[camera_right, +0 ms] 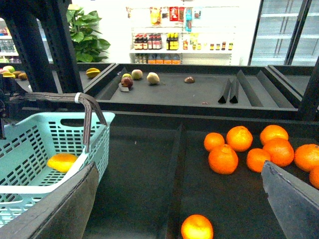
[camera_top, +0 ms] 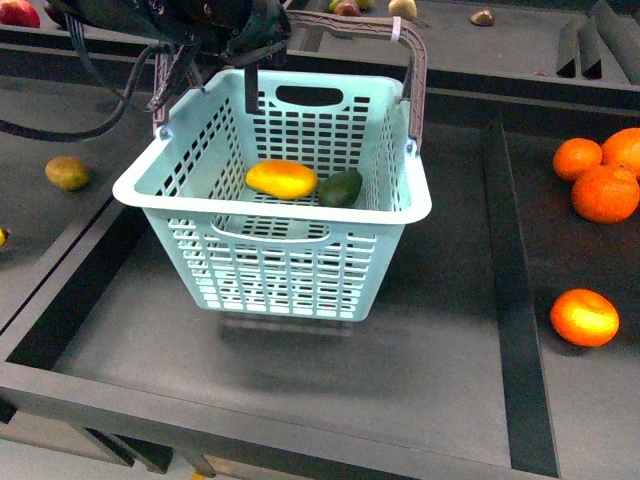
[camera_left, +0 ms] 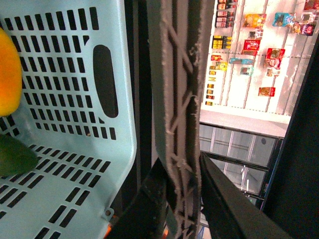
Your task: Pick mango and avocado into basket
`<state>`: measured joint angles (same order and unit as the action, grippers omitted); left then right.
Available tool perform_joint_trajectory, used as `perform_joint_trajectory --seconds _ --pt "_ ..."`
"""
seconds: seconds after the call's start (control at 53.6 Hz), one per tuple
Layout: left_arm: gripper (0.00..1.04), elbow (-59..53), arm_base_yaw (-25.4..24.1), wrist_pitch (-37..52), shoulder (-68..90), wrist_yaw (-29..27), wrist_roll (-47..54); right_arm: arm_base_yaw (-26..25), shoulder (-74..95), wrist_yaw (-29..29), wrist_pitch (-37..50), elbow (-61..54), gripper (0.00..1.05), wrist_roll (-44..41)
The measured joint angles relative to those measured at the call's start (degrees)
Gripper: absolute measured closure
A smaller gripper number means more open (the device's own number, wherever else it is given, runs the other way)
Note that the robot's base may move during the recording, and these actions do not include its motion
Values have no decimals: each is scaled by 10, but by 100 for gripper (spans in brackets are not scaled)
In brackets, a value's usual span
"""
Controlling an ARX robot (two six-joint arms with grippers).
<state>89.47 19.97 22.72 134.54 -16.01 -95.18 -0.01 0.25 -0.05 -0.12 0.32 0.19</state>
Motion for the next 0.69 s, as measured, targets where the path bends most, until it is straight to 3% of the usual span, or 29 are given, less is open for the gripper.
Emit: perform_joint_trajectory --seconds 0.187,0.429,0.691 --pt "48 -28 10 -21 11 11 -13 0 0 0 0 0 8 0" --pt "6 -62 13 -31 3 18 -14 0 0 1 0 0 8 0" --pt "7 -109 -3 -79 -65 37 24 0 0 1 0 0 8 0"
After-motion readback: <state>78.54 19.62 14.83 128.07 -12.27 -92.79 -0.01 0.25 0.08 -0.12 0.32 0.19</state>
